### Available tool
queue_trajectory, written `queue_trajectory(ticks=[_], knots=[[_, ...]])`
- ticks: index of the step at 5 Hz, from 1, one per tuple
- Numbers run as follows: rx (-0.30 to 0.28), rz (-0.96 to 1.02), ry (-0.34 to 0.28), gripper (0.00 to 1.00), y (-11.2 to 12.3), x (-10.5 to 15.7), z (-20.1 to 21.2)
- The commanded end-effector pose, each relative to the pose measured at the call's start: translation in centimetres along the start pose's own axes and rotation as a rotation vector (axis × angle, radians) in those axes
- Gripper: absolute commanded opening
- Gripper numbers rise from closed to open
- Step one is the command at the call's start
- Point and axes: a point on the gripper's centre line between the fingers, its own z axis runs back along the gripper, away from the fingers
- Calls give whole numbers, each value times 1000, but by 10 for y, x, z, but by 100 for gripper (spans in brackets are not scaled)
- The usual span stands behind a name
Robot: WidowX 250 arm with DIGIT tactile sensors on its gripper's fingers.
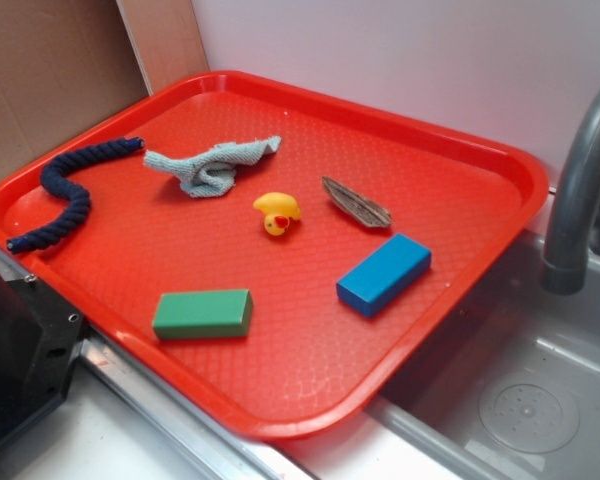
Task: Grab the yellow duck.
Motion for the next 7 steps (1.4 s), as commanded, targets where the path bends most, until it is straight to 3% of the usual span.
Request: queue_trajectory(ticks=[1,2,3,4,5,7], knots=[[1,-401,-75,100,-55,82,-99],[-43,-448,-41,100,-53,99,-141],[-25,-444,1,100,-42,107,-161],[-12,-421,55,100,-26,101,-183],[-28,-440,90,100,-27,95,-210],[-3,-473,133,100,-38,89,-237]])
